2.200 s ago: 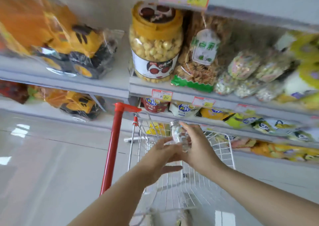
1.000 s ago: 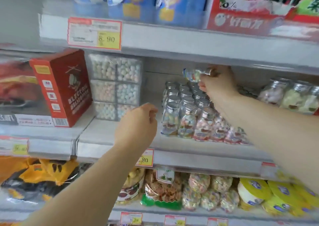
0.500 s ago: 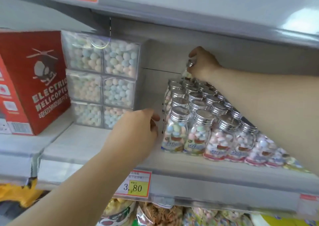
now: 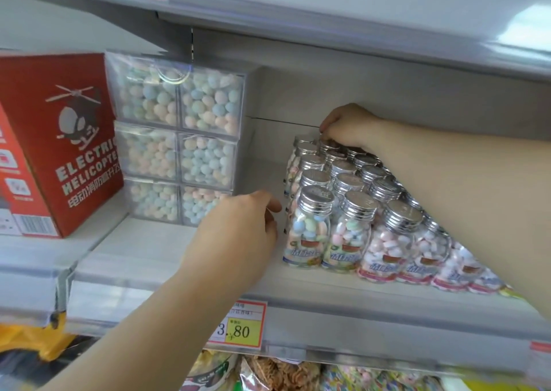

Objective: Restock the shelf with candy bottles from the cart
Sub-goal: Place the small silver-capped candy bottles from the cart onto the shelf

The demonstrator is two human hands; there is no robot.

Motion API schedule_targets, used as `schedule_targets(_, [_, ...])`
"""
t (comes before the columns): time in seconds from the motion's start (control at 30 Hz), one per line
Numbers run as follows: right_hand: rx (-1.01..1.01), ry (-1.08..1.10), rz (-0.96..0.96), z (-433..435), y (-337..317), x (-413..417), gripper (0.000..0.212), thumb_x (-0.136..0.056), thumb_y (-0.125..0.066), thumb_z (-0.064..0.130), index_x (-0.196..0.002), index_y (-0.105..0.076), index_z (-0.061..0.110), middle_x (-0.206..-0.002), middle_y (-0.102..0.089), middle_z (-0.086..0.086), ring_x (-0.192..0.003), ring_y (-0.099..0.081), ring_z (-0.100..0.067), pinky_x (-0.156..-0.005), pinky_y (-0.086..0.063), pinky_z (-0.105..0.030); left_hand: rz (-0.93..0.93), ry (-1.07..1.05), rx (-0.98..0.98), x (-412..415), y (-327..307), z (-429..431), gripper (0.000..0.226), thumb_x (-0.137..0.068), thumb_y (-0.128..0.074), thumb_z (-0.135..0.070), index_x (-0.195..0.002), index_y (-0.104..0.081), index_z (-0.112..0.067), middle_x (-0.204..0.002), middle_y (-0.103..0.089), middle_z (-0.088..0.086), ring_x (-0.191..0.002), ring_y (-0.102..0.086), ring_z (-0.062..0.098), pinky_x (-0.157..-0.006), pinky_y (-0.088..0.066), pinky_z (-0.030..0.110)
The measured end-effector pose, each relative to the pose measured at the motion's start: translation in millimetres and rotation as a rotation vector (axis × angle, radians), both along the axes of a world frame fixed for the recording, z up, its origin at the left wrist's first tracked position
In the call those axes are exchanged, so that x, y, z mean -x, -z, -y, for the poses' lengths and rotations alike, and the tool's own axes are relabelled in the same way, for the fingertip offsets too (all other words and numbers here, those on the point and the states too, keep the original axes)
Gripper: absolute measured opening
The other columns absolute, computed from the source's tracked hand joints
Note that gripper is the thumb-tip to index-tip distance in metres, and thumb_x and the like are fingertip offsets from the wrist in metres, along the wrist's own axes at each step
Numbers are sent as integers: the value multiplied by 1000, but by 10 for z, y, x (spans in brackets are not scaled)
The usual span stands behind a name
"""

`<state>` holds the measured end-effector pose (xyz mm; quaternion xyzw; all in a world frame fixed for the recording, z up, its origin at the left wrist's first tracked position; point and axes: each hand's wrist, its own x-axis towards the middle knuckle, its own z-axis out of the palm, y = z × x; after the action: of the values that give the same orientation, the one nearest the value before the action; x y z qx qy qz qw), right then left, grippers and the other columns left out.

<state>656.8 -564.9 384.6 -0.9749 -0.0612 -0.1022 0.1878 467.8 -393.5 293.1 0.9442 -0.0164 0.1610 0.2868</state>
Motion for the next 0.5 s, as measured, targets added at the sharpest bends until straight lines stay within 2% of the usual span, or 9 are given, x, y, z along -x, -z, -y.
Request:
schedule_targets(0.1, [-80,-22,-63,24,-1,22,33,-88,-61,10,-120,-67,7,-120,-67,-14,-109,-64,-29,-93,-52,-32,-5,-1,1,13,0,3,28,-97,-50,-21,-119,-62,-33,-104,-69,-8,-91,-63,13,-80,-53,29])
schedule_targets(0.23, [-84,-20,-54,27,6,67,30,-87,-61,10,-115,-70,7,-115,-69,-14,-109,-65,-31,-94,-54,-36,-20,-2,6,19,-4,10,30,-97,-48,-20,-120,-62,-33,-107,-68,-8,-93,-63,14,-81,-54,31])
schedule_targets(0.33, [-39,6,31,28,-11,133,25,-86,-58,13,-104,-74,7,-110,-70,-12,-104,-65,-31,-96,-52,-39,-29,-2,14,30,-7,15,31,-97,-47,-18,-120,-62,-32,-108,-68,-7,-93,-63,16,-81,-54,32])
schedule_targets(0.43, [-115,-3,84,60,-41,316,20,-78,-57,25,-86,-74,19,-95,-72,3,-97,-65,-25,-97,-51,-41,-26,-4,12,41,-6,20,31,-97,-46,-17,-119,-62,-32,-107,-68,-5,-92,-63,18,-78,-55,34])
schedule_targets(0.5, [-98,-57,109,72,-68,552,16,-83,-56,28,-80,-71,26,-96,-72,10,-103,-63,-22,-101,-47,-42,-21,12,36,60,-35,22,31,-97,-45,-15,-119,-62,-30,-105,-69,-4,-90,-65,19,-78,-56,36])
